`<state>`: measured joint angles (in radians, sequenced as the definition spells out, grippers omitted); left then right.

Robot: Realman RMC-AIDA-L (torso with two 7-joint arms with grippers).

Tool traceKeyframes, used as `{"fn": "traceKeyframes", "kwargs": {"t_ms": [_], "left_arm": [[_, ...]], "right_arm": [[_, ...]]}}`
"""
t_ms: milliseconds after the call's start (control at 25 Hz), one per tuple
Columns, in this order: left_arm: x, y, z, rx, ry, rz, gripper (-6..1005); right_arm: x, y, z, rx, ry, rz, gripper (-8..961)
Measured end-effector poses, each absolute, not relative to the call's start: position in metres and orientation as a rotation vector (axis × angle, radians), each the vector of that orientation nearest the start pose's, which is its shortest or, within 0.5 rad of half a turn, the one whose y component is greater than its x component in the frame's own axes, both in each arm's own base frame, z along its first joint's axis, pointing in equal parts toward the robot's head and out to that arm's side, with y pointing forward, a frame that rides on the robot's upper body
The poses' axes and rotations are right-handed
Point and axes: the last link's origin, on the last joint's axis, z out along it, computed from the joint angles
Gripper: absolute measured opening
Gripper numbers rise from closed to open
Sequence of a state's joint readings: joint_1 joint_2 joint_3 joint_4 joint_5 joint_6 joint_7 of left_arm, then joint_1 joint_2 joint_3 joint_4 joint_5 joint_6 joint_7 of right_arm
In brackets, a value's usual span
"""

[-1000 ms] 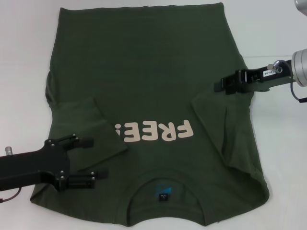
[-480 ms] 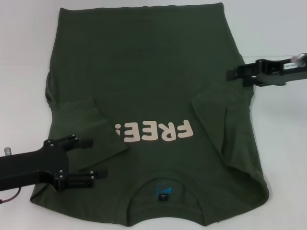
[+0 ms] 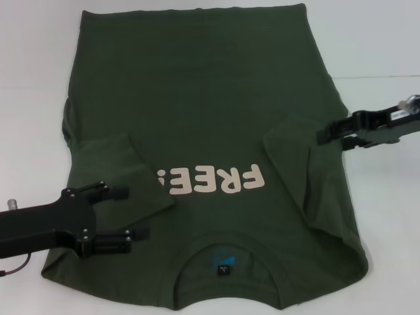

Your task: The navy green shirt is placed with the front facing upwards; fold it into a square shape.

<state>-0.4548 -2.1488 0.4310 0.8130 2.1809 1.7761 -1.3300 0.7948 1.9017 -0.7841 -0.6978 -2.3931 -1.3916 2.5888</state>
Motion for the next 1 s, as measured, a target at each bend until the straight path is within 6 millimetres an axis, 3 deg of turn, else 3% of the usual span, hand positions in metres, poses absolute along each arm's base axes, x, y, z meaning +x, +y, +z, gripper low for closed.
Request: {"fn": "traceKeyframes", "kwargs": {"t_ms": [200, 480, 1000], "left_arm": [[-0.279, 0.290, 0.018, -2.712, -0.608, -0.745, 948], [-0.279, 0.290, 0.018, -2.711, -0.609, -0.744, 949], [-0.283, 0.287, 0.018, -2.705, -0.626, -0.741, 948]], "right_arm": [[0.234, 0.419, 0.039, -2.228, 1.718, 0.034, 716], [0.228, 0.420, 0.010, -2.216, 1.693, -0.023, 697], [0.236, 0.418, -0.004, -2.161, 1.719, -0.074, 683]]}}
